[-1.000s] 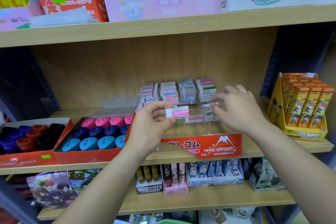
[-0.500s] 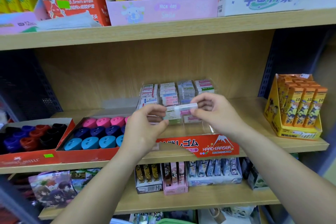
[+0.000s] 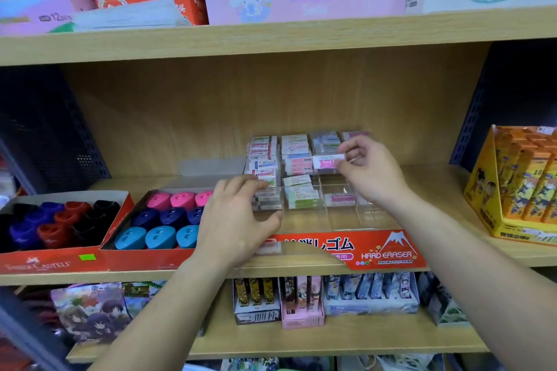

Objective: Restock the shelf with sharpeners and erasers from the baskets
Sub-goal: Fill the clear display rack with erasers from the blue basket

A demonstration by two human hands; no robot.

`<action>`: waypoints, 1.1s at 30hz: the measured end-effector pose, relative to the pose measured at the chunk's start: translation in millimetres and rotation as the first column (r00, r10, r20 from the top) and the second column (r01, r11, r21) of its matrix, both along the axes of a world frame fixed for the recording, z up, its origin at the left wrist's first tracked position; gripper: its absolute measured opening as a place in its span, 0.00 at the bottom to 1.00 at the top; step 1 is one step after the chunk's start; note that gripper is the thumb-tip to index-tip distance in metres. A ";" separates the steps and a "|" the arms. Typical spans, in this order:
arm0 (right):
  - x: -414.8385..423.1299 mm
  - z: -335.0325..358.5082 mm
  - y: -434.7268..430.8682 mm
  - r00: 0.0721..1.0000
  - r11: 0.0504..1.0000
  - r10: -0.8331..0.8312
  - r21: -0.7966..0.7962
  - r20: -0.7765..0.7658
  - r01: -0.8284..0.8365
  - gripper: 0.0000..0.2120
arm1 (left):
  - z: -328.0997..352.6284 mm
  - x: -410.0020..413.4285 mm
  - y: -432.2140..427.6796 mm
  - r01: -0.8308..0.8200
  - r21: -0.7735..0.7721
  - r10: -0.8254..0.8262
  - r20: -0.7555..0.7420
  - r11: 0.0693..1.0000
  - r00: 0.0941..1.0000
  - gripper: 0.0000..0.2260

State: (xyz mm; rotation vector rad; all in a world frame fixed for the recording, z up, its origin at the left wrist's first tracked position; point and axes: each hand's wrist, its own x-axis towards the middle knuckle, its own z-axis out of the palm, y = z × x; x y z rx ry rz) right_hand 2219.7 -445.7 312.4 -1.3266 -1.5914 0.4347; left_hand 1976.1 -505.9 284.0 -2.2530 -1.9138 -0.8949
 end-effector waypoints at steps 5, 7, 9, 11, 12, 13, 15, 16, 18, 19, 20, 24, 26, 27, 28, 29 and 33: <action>15.2 1.4 9.9 0.999 0.999 -0.042 -0.001 -0.016 0.042 0.10 | 0.8 5.2 10.0 -0.033 -0.004 0.033 -0.053 0.999 0.998 0.27; 24.4 2.5 12.3 0.998 0.998 -0.057 0.006 -0.012 0.057 0.10 | 5.2 9.7 15.0 -0.046 0.006 0.046 -0.087 0.999 0.995 0.28; 34.2 3.9 14.4 0.998 0.998 -0.061 0.012 0.022 0.060 0.10 | 10.3 17.3 20.9 -0.033 0.007 0.034 -0.120 0.999 0.992 0.29; 41.4 5.1 16.8 0.994 1.000 -0.028 -0.011 0.103 0.029 0.08 | 12.9 26.0 27.0 0.005 0.000 -0.005 -0.179 1.000 0.984 0.29; 42.3 5.4 18.2 0.987 0.999 0.009 -0.041 0.159 -0.003 0.08 | 13.1 29.2 29.6 0.025 -0.012 -0.027 -0.195 1.000 0.980 0.29; 41.7 5.2 20.4 0.976 0.996 0.053 -0.077 0.211 -0.037 0.07 | 12.8 31.3 31.7 0.038 -0.032 -0.044 -0.201 0.999 0.979 0.30; 38.6 4.9 27.1 0.947 0.988 0.120 -0.125 0.300 -0.086 0.04 | 10.9 32.5 33.9 0.043 -0.061 -0.055 -0.215 0.997 0.975 0.30; 36.3 5.1 31.5 0.932 0.986 0.134 -0.138 0.338 -0.092 0.04 | 9.9 31.8 34.1 0.045 -0.061 -0.057 -0.218 0.997 0.974 0.30; 32.0 6.6 40.4 0.906 0.984 0.145 -0.152 0.398 -0.091 0.04 | 9.2 30.1 34.6 0.054 -0.057 -0.065 -0.207 0.997 0.976 0.30; 29.4 6.9 44.0 0.888 0.982 0.157 -0.163 0.431 -0.095 0.04 | 8.9 29.6 34.7 0.057 -0.059 -0.068 -0.198 0.997 0.978 0.29; 26.5 6.4 46.9 0.867 0.978 0.178 -0.182 0.466 -0.103 0.04 | 8.8 29.3 34.7 0.060 -0.060 -0.071 -0.193 0.996 0.979 0.29; 17.3 1.5 54.4 0.793 0.975 0.189 -0.210 0.579 -0.080 0.05 | 7.8 28.9 33.6 0.059 -0.053 -0.068 -0.201 0.997 0.977 0.28; 17.9 1.1 54.5 0.752 0.982 0.160 -0.184 0.639 -0.053 0.07 | 7.7 28.7 33.3 0.059 -0.040 -0.066 -0.204 0.997 0.977 0.28; 18.7 0.5 53.0 0.748 0.986 0.143 -0.158 0.648 -0.053 0.08 | 7.3 28.8 33.0 0.059 -0.036 -0.065 -0.206 0.998 0.976 0.28; 19.7 -0.1 52.0 0.755 0.990 0.127 -0.130 0.644 -0.055 0.09 | 7.2 29.0 32.7 0.059 -0.031 -0.064 -0.209 0.998 0.976 0.28; 20.9 -1.3 50.9 0.769 0.991 0.120 -0.117 0.628 -0.059 0.10 | 6.8 29.3 32.0 0.058 -0.027 -0.063 -0.210 0.998 0.976 0.27; 24.2 -6.4 46.1 0.721 0.963 0.221 -0.264 0.657 -0.055 0.21 | 7.1 30.5 29.0 0.052 -0.014 -0.054 -0.218 0.999 0.974 0.26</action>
